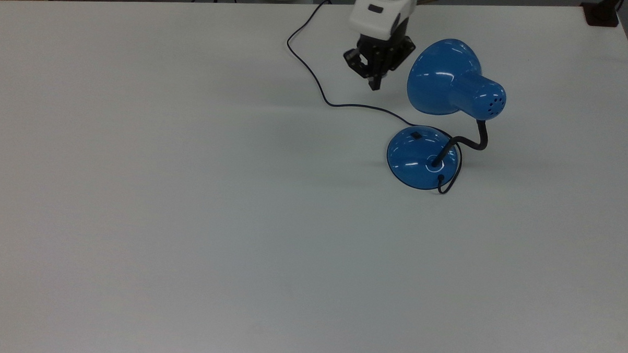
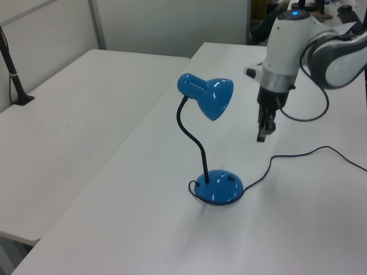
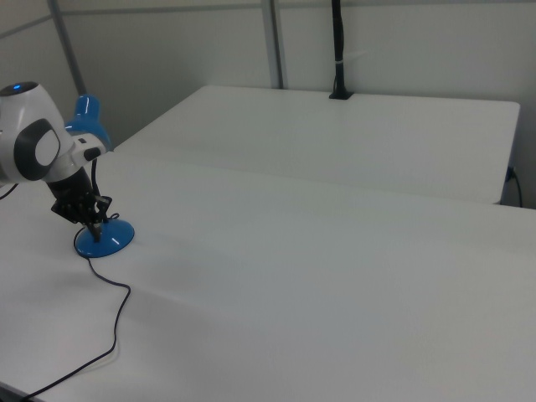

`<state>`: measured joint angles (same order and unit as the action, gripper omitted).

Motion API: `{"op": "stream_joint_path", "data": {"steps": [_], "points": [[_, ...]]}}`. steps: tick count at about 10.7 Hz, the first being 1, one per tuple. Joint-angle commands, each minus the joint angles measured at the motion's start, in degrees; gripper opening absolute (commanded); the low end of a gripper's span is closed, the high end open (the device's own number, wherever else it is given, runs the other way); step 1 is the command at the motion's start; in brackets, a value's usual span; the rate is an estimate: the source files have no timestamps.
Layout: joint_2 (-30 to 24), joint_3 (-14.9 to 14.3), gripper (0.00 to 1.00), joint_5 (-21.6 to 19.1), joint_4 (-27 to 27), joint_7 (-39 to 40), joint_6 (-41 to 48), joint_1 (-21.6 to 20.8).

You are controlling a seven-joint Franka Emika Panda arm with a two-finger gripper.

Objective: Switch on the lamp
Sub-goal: 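Press the switch on the lamp base with the gripper fingertips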

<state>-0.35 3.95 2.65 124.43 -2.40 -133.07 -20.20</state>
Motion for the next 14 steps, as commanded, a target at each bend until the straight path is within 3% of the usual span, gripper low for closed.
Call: {"op": "stream_joint_path", "data": {"steps": [1,7,14], "points": [[4.28,-0.78,0.00,0.08,0.20,4.14,-8.83,-3.60],[13.43,0.36,0.00,0.16,-0.41,9.51,-28.00,-4.05],[16.07,1.59,0.00,0.16,-1.99,10.22,-30.23,-3.53]]}}
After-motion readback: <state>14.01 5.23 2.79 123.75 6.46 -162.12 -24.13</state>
